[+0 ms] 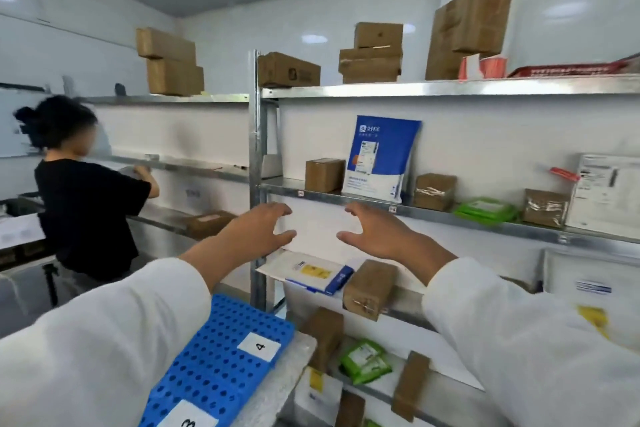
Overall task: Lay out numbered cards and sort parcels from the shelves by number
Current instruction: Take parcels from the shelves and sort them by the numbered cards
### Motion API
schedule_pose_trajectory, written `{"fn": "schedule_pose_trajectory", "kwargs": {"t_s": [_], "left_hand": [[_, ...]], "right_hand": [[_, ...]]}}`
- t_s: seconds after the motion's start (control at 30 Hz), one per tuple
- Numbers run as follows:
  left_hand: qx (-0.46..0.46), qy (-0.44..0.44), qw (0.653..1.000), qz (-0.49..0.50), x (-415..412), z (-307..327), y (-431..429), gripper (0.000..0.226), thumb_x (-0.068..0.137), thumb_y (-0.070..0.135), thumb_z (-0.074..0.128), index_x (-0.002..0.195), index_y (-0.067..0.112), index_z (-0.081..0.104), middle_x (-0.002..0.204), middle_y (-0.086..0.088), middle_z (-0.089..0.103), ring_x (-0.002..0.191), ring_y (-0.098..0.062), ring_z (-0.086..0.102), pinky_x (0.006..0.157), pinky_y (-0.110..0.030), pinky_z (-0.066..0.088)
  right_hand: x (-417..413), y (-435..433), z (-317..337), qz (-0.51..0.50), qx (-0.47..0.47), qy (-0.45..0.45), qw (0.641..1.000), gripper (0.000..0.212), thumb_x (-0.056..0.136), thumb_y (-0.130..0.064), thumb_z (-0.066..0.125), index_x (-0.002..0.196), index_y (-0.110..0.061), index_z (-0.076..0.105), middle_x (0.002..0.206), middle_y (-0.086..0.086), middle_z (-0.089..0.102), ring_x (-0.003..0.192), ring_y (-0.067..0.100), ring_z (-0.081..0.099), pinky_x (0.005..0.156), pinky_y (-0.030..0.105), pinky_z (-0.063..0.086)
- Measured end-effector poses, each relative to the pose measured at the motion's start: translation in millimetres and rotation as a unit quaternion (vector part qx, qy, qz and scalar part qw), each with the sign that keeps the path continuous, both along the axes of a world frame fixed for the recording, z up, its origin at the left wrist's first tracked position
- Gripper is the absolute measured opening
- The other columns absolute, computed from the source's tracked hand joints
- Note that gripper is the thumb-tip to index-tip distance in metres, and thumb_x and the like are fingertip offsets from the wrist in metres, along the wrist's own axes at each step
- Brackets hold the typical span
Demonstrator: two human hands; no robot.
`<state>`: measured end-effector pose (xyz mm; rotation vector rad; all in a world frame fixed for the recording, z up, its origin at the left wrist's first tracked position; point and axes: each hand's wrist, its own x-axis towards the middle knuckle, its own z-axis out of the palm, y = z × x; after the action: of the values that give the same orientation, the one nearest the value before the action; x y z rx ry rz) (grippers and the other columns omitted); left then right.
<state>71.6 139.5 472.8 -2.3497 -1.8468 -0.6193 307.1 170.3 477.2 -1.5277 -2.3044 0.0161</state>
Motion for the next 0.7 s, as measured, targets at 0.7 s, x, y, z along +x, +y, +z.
{"fn": "schedule_pose_trajectory", "kwargs": {"t_s": [0.7], "left_hand": [[-0.010,-0.007,0.989,-0.144,71,1,245,0.060,0.091,0.050,0.056,0.142,0.025,0.039,0.148,0.004,0.043,0.131,-0.015,0.044,0.104,-0.030,0.039]], "right_hand": [[57,140,5,-0.170,-0.009,0.047,0.984,0.063,0.093,-0.047,0.053,0.145,-0.018,0.033,0.147,0.003,0.039,0.132,0.021,0.041,0.104,0.034,0.038]]}}
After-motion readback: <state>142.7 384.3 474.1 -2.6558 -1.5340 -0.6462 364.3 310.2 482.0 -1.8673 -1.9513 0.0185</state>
